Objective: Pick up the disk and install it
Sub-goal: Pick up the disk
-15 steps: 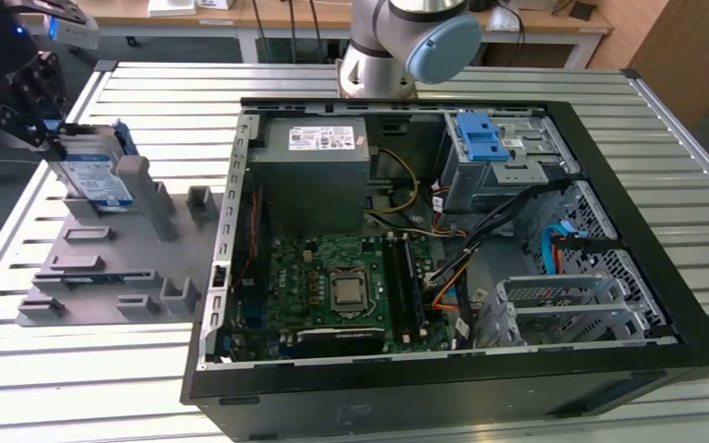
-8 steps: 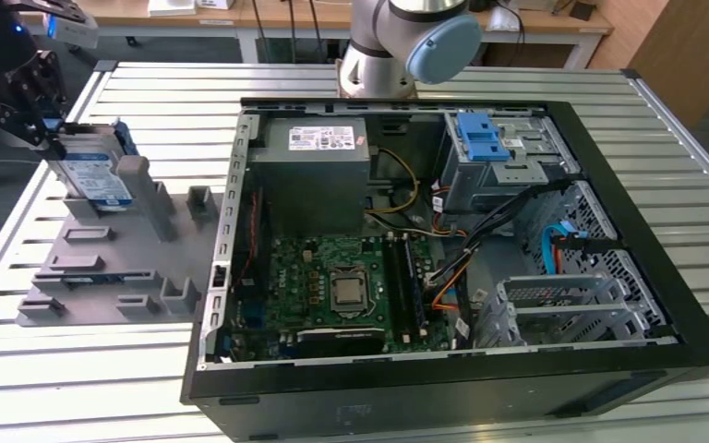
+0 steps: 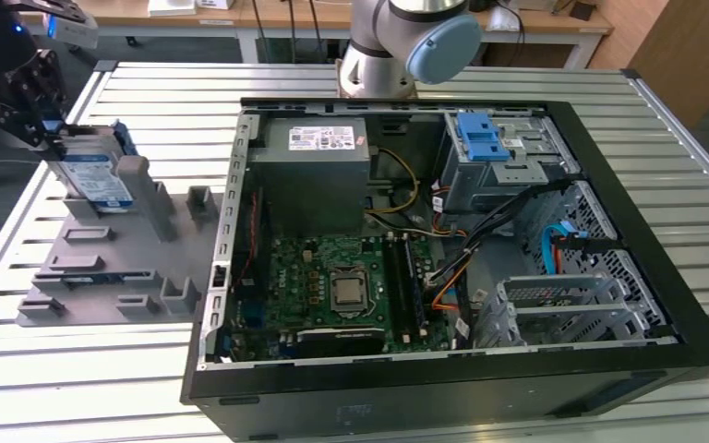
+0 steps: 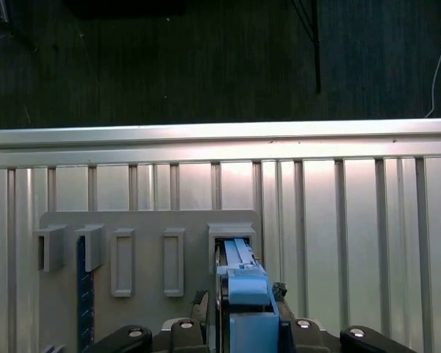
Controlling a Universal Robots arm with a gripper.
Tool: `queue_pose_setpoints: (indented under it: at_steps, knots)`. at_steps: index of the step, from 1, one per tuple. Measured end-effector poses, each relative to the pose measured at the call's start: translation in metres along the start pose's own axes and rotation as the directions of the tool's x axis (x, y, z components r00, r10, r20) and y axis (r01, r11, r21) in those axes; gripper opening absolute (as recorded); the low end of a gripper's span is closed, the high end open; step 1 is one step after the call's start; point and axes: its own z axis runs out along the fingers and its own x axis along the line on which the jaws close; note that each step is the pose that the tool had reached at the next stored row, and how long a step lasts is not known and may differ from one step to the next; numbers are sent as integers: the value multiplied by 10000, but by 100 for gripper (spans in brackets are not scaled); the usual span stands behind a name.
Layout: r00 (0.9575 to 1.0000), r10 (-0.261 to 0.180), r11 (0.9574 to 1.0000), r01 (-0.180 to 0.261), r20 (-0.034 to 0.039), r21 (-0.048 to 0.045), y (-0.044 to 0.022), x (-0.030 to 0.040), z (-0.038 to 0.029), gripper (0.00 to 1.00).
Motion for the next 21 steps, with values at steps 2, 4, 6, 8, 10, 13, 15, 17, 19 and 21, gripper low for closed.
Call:
queue_pose_setpoints:
  at_steps: [2,4,6,8,10,13,15,17,19,21]
  knots:
    - [10000,-1,10000,1,1,2,0,0,3,44]
    - [10000,0,10000,0,0,2,0,0,5,44]
    - [10000,0,10000,0,1,3,0,0,9,44]
    - [10000,0,10000,0,1,4,-1,0,15,44]
    - [10000,0,10000,0,0,2,-1,0,18,44]
    - [10000,-1,10000,1,0,2,-1,0,19,44]
    - [10000,-1,10000,1,0,2,-1,0,20,43]
    - [10000,0,10000,0,0,2,-1,0,20,36]
    - [10000,0,10000,0,0,2,-1,0,20,36]
    - [10000,-1,10000,1,0,2,-1,0,20,36]
